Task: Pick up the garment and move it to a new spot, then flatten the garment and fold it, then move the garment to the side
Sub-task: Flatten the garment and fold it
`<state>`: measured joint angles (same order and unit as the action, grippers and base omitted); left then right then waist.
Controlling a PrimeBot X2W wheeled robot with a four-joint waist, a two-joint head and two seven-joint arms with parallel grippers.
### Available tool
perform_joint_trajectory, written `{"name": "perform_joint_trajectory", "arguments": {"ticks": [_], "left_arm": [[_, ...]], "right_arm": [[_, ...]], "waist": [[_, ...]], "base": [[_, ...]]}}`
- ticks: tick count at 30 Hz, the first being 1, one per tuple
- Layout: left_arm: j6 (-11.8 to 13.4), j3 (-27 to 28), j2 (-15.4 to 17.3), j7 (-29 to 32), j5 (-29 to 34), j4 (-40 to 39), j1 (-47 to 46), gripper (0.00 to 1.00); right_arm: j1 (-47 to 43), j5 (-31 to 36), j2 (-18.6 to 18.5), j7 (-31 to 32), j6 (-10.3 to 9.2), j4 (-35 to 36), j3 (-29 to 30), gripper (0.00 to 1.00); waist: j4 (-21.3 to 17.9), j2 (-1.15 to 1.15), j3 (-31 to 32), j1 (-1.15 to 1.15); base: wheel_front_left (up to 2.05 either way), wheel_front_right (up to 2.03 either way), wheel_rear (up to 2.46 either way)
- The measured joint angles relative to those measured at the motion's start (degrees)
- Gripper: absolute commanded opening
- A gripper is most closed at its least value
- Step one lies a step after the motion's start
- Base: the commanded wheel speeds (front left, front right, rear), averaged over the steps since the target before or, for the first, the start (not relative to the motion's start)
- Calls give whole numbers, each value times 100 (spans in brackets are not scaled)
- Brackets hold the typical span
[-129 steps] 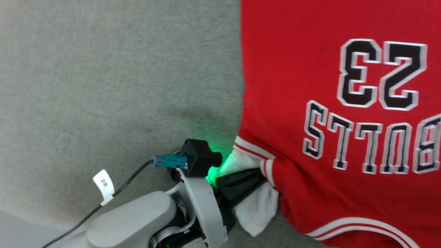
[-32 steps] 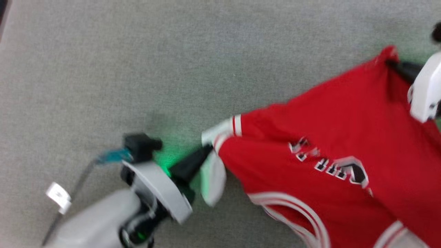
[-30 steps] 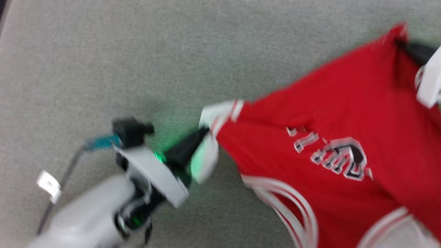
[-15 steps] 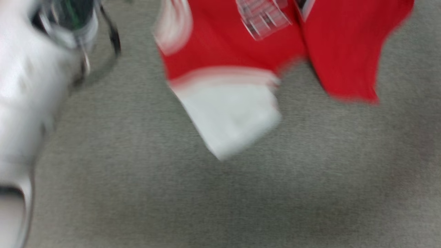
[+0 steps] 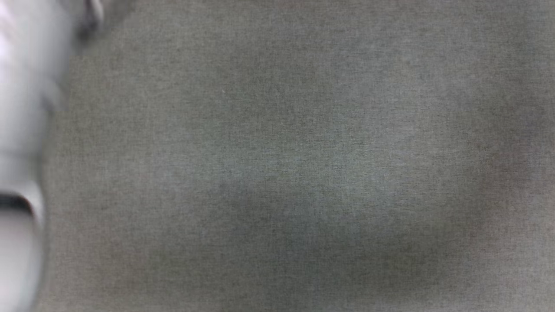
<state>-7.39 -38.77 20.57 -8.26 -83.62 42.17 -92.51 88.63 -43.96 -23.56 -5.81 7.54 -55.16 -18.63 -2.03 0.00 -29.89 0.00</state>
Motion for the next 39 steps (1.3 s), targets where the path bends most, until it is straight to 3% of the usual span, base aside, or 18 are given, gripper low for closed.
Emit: {"name": "perform_joint_trajectory", "arguments": {"ticks": [6,11,15,22,30,39], "left_arm": [[1,-327,133,-281,-314,-1014,1975,0],[1,-600,339,-561,-271,-2070,3523,0],[1,-764,590,-646,-93,-2828,4542,0],[1,-635,1126,-688,270,-3987,6133,0],[1,-354,1622,-687,1011,-4859,7447,0],[535,-163,1918,-687,1474,-5901,8331,0]], "right_arm": [[-1396,-549,-136,140,-1,524,-572,0],[-2742,-967,-725,337,-3,1626,-1195,0],[-3883,-1618,-1281,645,-3,2550,-1350,0],[-5704,-2479,-2074,948,-3,3943,-1082,0],[-7304,-2615,-2607,940,-3,4983,-441,0],[-8743,-2363,-2689,1100,-2,5961,730,0]], "waist": [[66,0,23,0],[106,0,115,0],[120,0,249,0],[105,0,554,0],[31,0,772,0],[32,0,721,-1]], "base": [[0,0,0],[0,0,0],[0,0,0],[0,0,0],[0,0,0],[0,0,0]]}}
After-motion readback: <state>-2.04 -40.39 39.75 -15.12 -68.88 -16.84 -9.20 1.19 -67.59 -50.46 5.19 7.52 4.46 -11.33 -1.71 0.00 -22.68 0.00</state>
